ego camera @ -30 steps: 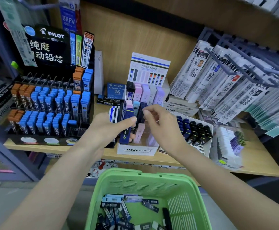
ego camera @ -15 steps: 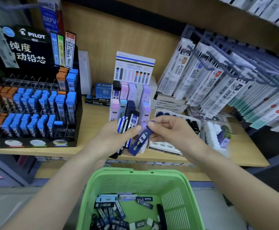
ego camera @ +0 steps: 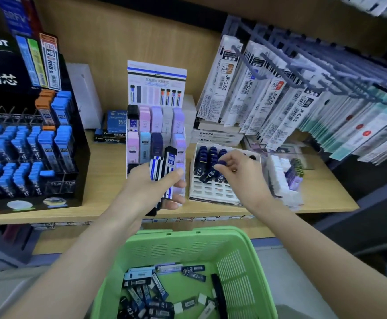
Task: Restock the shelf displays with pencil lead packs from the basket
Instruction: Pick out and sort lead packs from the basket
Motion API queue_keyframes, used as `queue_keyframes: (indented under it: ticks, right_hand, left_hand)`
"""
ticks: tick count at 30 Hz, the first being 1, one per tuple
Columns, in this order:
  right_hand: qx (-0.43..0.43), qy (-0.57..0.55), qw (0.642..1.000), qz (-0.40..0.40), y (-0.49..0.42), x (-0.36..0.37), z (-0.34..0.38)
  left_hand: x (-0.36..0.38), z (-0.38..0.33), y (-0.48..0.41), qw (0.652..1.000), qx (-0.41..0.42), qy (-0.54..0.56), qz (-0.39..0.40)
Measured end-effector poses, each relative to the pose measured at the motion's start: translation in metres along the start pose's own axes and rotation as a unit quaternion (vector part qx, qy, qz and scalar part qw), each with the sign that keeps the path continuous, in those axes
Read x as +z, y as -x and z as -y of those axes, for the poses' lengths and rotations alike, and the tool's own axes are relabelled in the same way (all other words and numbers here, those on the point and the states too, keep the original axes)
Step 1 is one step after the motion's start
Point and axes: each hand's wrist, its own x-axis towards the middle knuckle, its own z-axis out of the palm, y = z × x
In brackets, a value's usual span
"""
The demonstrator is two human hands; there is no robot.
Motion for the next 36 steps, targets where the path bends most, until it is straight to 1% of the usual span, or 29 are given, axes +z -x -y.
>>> queue_keyframes:
  ticks: [4,9,15,18,21,28,34,36]
  right_hand:
    - [-0.018,0.009,1.0,0.0,-0.004,0.017,-0.002]
    - [-0.033,0.031,0.999,0.012,-0.011,0.021,-0.005]
    - [-0.073,0.075,0.993,0.056,-0.017,0.018,-0.006]
    - [-0.101,0.118,0.985,0.075,-0.019,0.019,-0.004]
    - [-0.133,0.157,0.976,0.069,-0.022,0.022,0.0]
    - [-0.119,0.154,0.979,0.053,-0.024,0.026,0.003]
    - [-0.123,0.199,0.97,0.067,-0.024,0.024,0.006]
    - [-0.107,0.177,0.975,0.079,-0.026,0.022,0.007]
  left_hand:
    - [0.001,0.001,-0.005,1.0,0.006,-0.007,-0.009]
    - [0.001,0.003,-0.01,1.0,0.005,-0.012,-0.004]
    - [0.004,0.002,-0.012,1.0,0.008,-0.014,0.005]
    - [0.005,0.003,-0.013,1.0,0.009,-0.017,0.006]
    - [0.005,0.004,-0.014,1.0,0.008,-0.015,0.007]
    - [0.004,0.004,-0.014,1.0,0.008,-0.013,0.008]
    - [0.004,0.004,-0.013,1.0,0.004,-0.016,0.01]
    - [0.004,0.005,-0.013,1.0,0.002,-0.018,0.01]
